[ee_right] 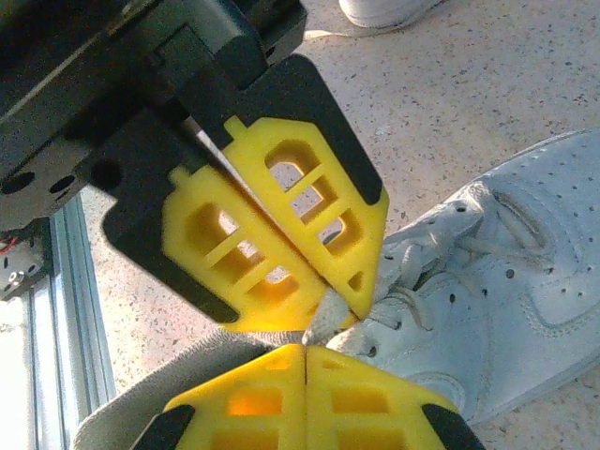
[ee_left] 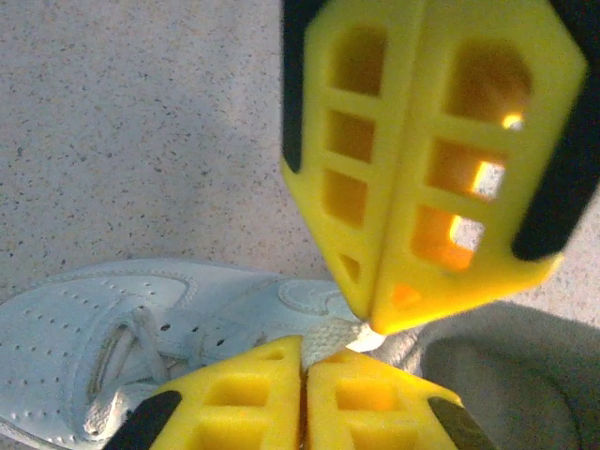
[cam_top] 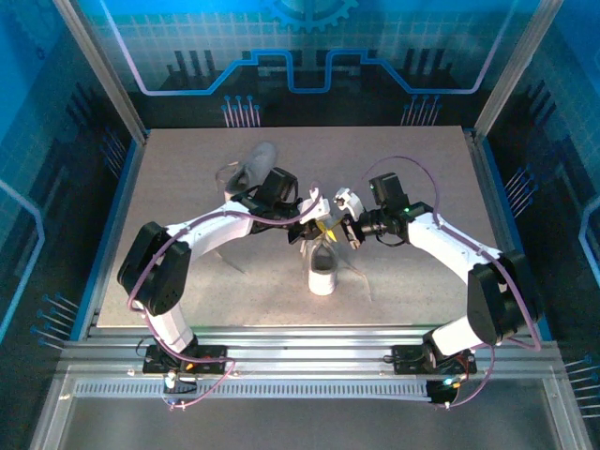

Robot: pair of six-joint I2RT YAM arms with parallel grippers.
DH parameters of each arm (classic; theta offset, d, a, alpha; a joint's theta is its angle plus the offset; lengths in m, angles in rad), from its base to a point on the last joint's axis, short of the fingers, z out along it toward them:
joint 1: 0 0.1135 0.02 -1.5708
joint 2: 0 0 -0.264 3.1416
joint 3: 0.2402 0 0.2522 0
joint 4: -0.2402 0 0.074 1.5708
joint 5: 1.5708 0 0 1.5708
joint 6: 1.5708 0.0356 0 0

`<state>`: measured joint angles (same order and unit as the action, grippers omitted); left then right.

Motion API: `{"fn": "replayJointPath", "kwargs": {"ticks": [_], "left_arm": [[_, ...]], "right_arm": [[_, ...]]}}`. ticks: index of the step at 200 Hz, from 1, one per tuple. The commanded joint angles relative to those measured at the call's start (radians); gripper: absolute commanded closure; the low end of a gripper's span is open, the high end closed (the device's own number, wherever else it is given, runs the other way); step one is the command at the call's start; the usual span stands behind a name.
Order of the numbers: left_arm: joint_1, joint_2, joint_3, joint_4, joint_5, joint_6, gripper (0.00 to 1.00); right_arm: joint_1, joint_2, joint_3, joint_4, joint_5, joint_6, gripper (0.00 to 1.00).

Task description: Tie the shoes

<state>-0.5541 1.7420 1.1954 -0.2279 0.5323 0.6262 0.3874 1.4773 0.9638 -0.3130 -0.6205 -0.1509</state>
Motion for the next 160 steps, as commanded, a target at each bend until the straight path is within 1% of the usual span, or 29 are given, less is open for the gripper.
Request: {"fn": "replayJointPath", "kwargs": {"ticks": [1, 22, 27, 39, 47, 64, 80, 101, 113, 123, 144, 160], "left_arm": [[0.008, -0.005, -0.020, 0.058, 0.047, -0.031, 0.99], [0.006, -0.016, -0.051, 0.101, 0.051, -0.053, 1.00], [0.007, -0.019, -0.059, 0.112, 0.051, -0.058, 1.00], [0.007, -0.025, -0.079, 0.136, 0.047, -0.066, 1.00], [0.006, -0.028, -0.090, 0.150, 0.046, -0.068, 1.00], [0.005, -0.033, -0.112, 0.175, 0.045, -0.065, 1.00], [0.005, -0.038, -0.131, 0.196, 0.045, -0.058, 1.00], [0.005, -0.046, -0.158, 0.232, 0.050, -0.048, 1.00], [0.005, -0.053, -0.173, 0.251, 0.052, -0.042, 1.00], [0.005, -0.058, -0.182, 0.265, 0.052, -0.036, 1.00], [0.005, -0.070, -0.200, 0.289, 0.055, -0.024, 1.00], [0.005, -0.076, -0.209, 0.305, 0.056, -0.016, 1.00]], "right_arm": [[0.009, -0.026, -0.018, -0.015, -0.058, -0.012, 1.00], [0.008, -0.023, -0.020, -0.017, -0.087, 0.002, 1.00], [0.008, -0.024, -0.021, -0.017, -0.096, 0.006, 0.99], [0.005, -0.024, -0.024, -0.011, -0.128, 0.018, 0.92], [0.000, -0.026, -0.028, -0.003, -0.164, 0.032, 0.83], [-0.023, -0.036, -0.045, 0.035, -0.238, 0.080, 0.72], [-0.060, -0.052, -0.067, 0.072, -0.287, 0.133, 0.68], [-0.111, -0.076, -0.079, 0.110, -0.306, 0.190, 0.67], [-0.137, -0.083, -0.108, 0.125, -0.296, 0.219, 0.68], [-0.153, -0.079, -0.109, 0.129, -0.262, 0.247, 0.69], [-0.173, -0.030, -0.090, 0.117, -0.218, 0.280, 0.71], [-0.171, 0.029, -0.044, 0.104, -0.240, 0.285, 0.71]]}}
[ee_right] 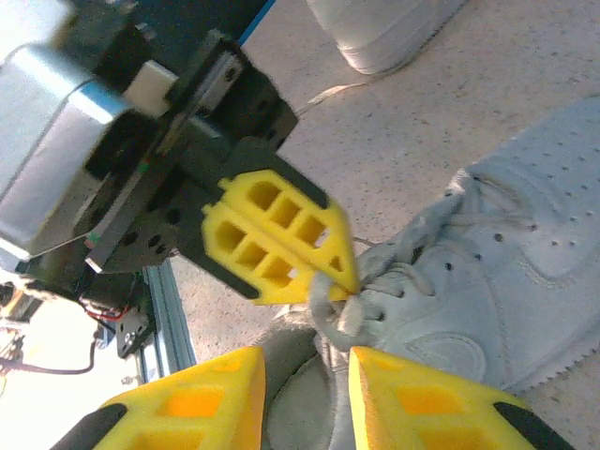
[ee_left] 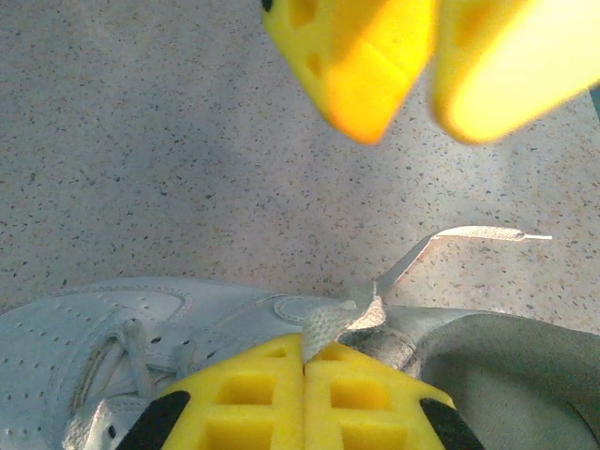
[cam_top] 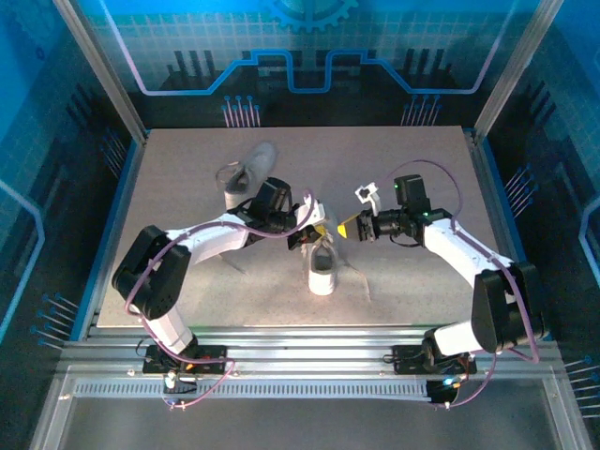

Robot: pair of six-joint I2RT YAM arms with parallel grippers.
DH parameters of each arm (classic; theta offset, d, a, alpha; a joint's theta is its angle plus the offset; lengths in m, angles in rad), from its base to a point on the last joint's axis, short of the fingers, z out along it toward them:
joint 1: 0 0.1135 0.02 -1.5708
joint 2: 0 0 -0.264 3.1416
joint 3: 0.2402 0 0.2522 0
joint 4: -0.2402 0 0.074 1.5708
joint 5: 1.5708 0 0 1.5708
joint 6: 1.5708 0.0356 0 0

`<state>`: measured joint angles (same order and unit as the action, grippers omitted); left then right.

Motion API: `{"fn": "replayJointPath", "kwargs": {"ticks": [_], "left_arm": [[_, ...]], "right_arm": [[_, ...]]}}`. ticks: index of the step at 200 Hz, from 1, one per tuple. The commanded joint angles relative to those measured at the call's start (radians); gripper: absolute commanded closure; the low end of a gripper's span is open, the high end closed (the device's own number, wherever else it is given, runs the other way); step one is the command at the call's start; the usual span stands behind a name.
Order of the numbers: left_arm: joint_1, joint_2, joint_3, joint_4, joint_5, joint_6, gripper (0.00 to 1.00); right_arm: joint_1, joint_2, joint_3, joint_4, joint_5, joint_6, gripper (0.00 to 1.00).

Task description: Tie the shoes

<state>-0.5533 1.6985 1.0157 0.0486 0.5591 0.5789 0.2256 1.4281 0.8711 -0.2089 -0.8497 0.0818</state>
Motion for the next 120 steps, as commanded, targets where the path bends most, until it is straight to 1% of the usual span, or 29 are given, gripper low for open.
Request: {"fn": "replayJointPath", "kwargs": {"ticks": [1, 32, 67, 97, 120], "left_arm": [[0.004, -0.033, -0.030, 0.029, 0.029, 0.032, 1.00], [0.004, -0.043, -0.049, 0.053, 0.028, 0.057, 1.00], [0.004, -0.047, -0.057, 0.063, 0.028, 0.083, 1.00], [0.005, -0.043, -0.055, 0.063, 0.033, 0.107, 1.00], [0.004, -0.041, -0.051, 0.065, 0.030, 0.119, 1.00]], "right_arm": [[-0.009, 0.083, 0.051, 0.000, -0.014, 0.053, 0.71], [0.009, 0.193, 0.098, 0.021, -0.088, 0.063, 0.69], [0.024, 0.249, 0.108, 0.079, -0.135, 0.080, 0.66], [0.027, 0.292, 0.122, 0.106, -0.184, 0.089, 0.66], [0.034, 0.324, 0.142, 0.069, -0.210, 0.066, 0.68]]}}
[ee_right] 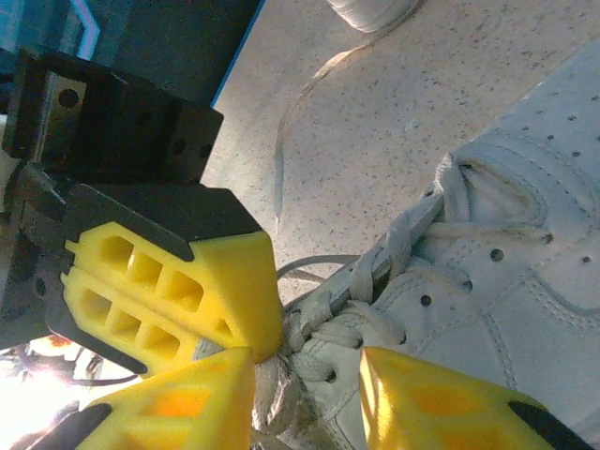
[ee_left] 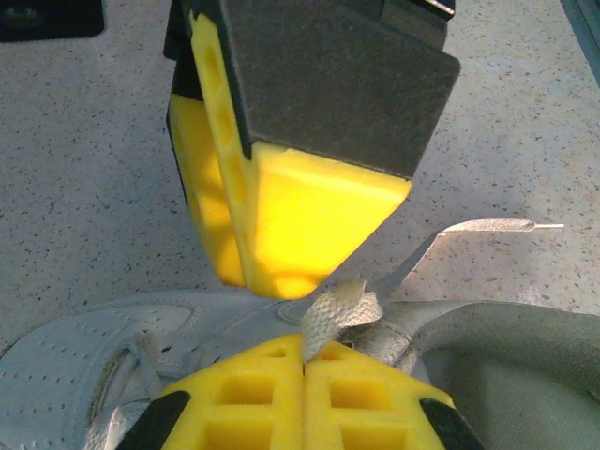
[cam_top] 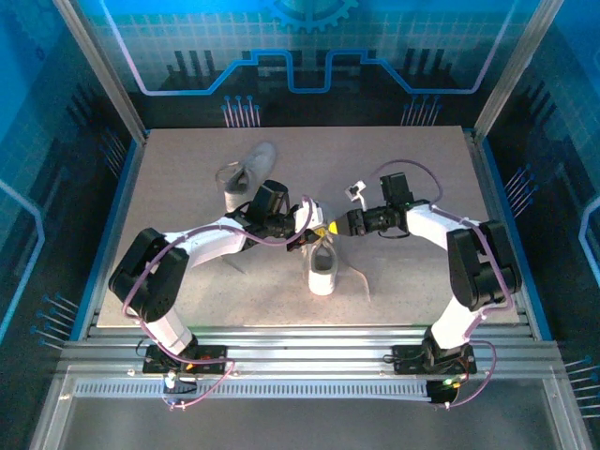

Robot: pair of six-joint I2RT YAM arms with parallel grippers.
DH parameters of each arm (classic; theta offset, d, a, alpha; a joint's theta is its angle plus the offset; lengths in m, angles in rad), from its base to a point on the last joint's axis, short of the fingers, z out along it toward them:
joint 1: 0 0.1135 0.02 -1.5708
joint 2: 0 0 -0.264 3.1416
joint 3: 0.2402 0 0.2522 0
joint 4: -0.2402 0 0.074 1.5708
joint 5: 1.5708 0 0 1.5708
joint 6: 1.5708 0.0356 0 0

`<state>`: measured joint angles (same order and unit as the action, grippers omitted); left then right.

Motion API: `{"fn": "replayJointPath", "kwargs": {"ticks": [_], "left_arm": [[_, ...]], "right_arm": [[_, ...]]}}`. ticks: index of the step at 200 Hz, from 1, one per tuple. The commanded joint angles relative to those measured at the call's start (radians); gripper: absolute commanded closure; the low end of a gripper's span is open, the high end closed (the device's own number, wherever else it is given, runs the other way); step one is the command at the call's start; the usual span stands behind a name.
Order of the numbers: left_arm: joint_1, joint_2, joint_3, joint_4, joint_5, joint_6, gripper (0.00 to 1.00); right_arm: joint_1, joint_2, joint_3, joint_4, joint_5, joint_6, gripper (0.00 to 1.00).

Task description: Tie the shoes

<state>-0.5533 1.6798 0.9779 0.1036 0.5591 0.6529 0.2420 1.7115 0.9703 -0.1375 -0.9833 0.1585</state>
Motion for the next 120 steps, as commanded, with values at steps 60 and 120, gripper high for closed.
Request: {"fn": "replayJointPath", "kwargs": {"ticks": [60, 120], "left_arm": [[0.004, -0.006, -0.001, 0.042, -0.012, 0.051, 1.00], [0.005, 0.014, 0.011, 0.078, -0.047, 0.042, 1.00]], "right_arm": [[0.021, 0.080, 0.052, -0.066, -0.139, -0.055, 0.70], [0.020, 0.091, 0.040, -0.064, -0.165, -0.059, 0.70]]}}
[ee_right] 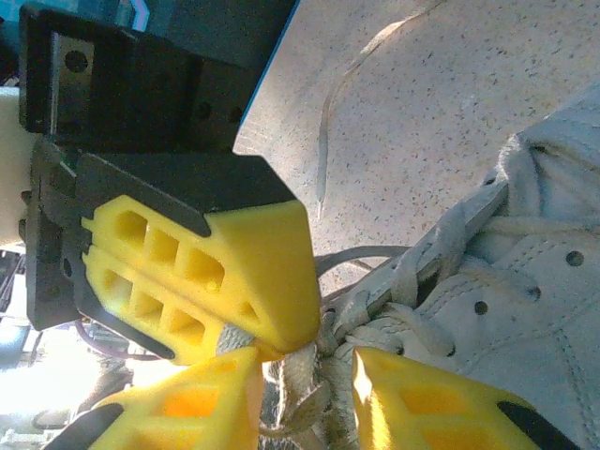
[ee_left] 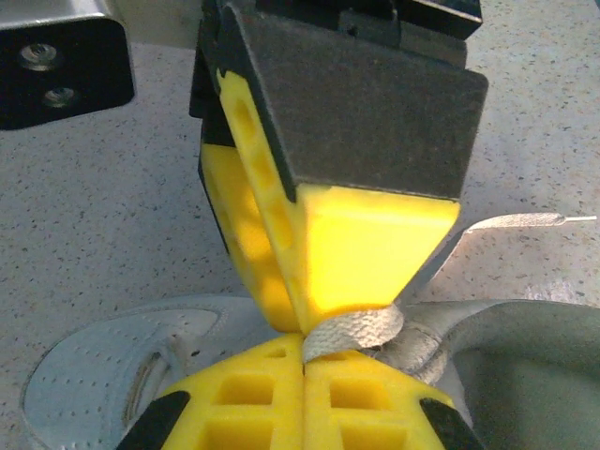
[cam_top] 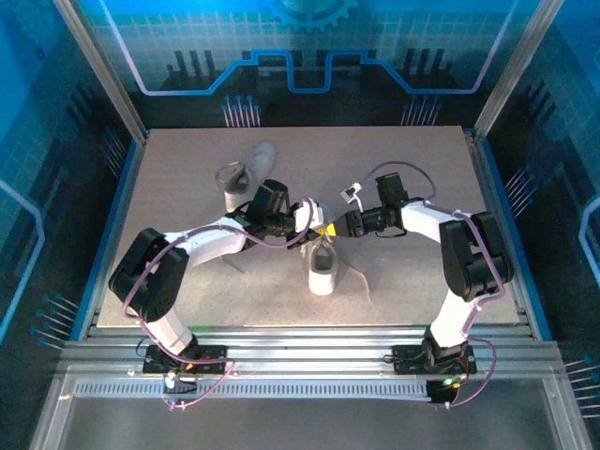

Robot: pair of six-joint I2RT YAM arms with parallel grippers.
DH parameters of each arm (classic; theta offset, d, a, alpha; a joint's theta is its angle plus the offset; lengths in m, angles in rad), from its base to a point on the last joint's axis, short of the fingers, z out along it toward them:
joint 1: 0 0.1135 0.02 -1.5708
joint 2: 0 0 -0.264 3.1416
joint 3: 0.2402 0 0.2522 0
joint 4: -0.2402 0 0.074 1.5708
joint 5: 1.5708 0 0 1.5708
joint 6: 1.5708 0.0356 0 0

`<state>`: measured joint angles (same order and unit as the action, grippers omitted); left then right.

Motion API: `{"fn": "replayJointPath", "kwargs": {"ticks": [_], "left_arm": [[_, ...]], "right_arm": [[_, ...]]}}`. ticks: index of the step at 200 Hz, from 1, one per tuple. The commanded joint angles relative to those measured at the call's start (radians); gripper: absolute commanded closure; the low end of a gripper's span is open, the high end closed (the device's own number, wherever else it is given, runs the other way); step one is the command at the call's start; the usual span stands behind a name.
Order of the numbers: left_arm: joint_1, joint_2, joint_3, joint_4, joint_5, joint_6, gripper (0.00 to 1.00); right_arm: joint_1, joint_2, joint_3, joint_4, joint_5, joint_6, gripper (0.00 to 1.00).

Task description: Tie the shoes

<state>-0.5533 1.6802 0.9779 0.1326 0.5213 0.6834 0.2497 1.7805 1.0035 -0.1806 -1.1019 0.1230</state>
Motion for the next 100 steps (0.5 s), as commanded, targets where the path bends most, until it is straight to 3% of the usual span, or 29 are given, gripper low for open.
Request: {"fn": "replayJointPath", "kwargs": {"ticks": [1, 43, 59, 81, 100], "left_arm": [[0.005, 0.015, 0.012, 0.049, -0.008, 0.011, 1.00], [0.005, 0.030, 0.025, 0.062, 0.021, -0.002, 1.00], [0.004, 0.029, 0.023, 0.062, 0.030, -0.002, 1.00], [0.004, 0.023, 0.012, 0.064, 0.041, -0.005, 1.00], [0.004, 0.011, -0.007, 0.073, 0.040, -0.008, 1.00]], "right_arm": [[0.013, 0.022, 0.007, -0.021, -0.047, -0.022, 0.70], [0.014, 0.029, 0.018, -0.024, -0.026, -0.022, 0.71], [0.014, 0.028, 0.022, -0.028, 0.006, -0.019, 0.78], [0.013, 0.013, 0.020, -0.020, 0.055, -0.017, 0.95], [0.011, -0.033, -0.010, 0.021, 0.107, -0.003, 1.00]]}}
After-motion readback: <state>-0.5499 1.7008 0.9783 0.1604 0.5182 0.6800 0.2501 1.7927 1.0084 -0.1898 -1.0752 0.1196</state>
